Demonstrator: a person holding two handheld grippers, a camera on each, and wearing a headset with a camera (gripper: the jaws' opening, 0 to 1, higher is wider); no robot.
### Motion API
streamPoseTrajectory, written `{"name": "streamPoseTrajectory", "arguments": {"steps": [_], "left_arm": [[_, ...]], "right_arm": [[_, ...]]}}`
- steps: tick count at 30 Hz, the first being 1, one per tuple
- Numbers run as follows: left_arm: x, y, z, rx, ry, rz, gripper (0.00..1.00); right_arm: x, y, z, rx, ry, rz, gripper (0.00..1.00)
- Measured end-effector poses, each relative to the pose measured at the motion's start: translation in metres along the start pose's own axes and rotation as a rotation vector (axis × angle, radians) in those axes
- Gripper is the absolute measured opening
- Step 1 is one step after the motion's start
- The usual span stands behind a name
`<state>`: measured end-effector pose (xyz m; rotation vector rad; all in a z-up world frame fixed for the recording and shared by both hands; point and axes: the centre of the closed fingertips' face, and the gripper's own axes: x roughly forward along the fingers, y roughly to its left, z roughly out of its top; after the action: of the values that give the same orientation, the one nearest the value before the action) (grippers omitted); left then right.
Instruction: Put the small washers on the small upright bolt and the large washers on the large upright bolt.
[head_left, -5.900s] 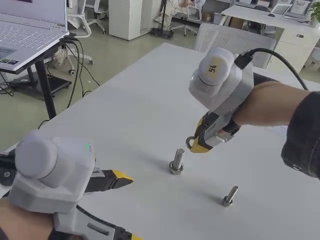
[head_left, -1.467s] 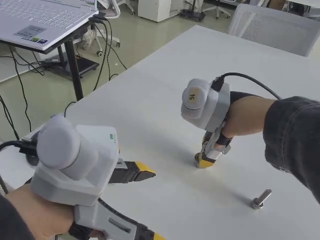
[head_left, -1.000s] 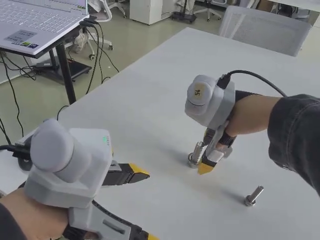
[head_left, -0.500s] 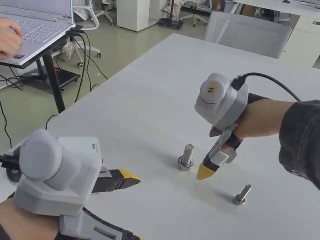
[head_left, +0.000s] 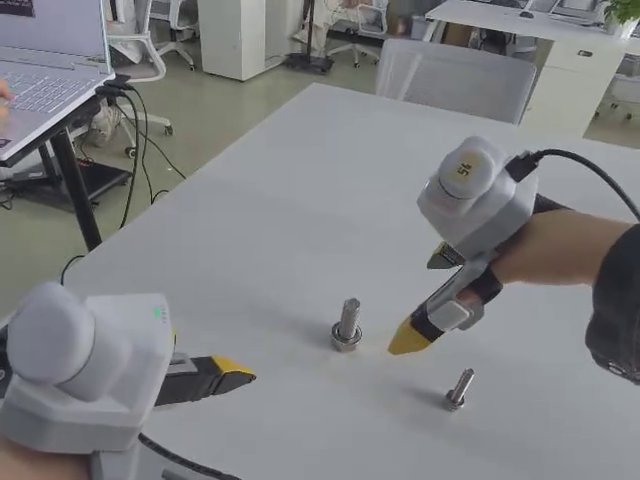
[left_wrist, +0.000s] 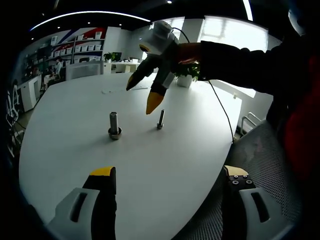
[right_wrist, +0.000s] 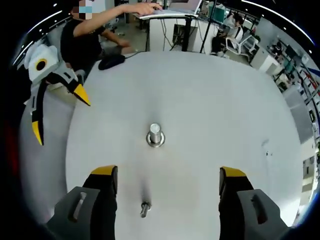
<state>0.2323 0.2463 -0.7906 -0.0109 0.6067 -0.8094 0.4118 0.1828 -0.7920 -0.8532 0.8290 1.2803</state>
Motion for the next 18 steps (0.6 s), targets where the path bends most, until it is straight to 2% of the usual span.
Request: {"name": "streamPoseTrajectory", "arguments": {"steps": [4,8,13,18], "left_arm": [[0.000,0.000,0.002,0.000,0.003,-0.002,0.87],[-0.001,0.000,0.004,0.000,0.004,-0.005,0.87],[-0.001,-0.002,0.006,0.001,0.001,-0.009,0.87],[0.000,-0.005,0.006,0.005,-0.002,-0.018,0.87]], "right_arm": [[-0.016,0.000,-0.009,0.033,-0.028,-0.029,0.85],[-0.025,-0.001,-0.020,0.080,-0.070,-0.048,0.85],[-0.042,0.012,-0.036,0.124,-0.098,-0.084,0.85],[-0.056,0.029,-0.050,0.185,-0.149,-0.107,0.85]]}}
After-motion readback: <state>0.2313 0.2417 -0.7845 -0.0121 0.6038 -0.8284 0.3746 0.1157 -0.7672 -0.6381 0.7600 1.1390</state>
